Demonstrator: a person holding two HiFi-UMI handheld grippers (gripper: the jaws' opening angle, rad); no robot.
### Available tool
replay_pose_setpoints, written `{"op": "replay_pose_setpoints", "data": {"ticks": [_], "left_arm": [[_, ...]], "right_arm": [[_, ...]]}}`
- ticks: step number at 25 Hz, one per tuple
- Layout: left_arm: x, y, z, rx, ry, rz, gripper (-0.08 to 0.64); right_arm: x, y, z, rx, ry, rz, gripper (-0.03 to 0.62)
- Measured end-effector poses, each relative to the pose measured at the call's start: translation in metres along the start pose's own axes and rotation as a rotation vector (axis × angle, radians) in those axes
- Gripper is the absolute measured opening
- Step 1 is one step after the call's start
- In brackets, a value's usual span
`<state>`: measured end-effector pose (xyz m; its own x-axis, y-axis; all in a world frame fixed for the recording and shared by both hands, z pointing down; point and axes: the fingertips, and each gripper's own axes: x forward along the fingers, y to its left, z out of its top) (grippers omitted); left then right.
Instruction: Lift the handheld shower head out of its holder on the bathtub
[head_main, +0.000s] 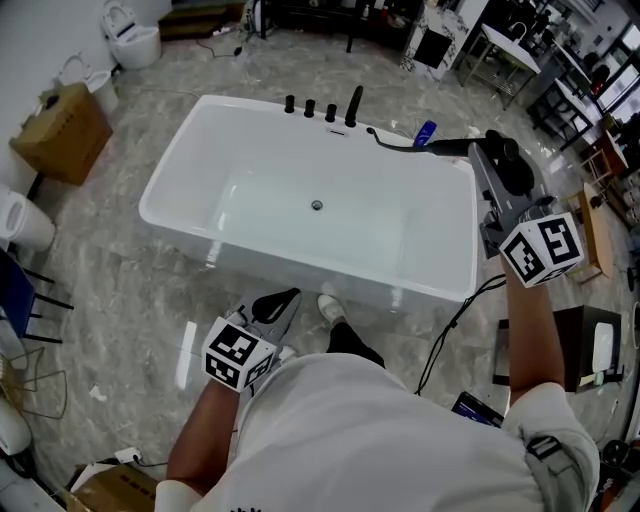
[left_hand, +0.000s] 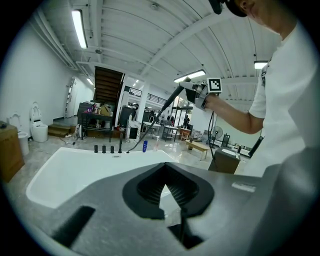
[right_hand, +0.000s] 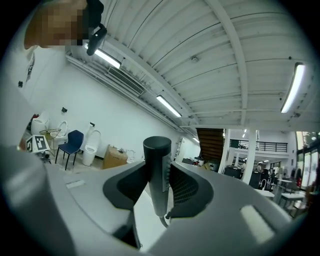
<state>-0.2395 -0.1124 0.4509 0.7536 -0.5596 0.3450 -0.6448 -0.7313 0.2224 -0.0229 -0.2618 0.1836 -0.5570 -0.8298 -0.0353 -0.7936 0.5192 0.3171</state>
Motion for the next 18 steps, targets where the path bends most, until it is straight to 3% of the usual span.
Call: {"op": "replay_pose_setpoints", "data": {"ticks": [18], "left_arm": [[-0.020,0.000,-0.008,0.006,-0.015,0.016,0.008]], "right_arm": [[-0.010,0.058,-0.041,0.069,0.086,0.064,0.146]]}}
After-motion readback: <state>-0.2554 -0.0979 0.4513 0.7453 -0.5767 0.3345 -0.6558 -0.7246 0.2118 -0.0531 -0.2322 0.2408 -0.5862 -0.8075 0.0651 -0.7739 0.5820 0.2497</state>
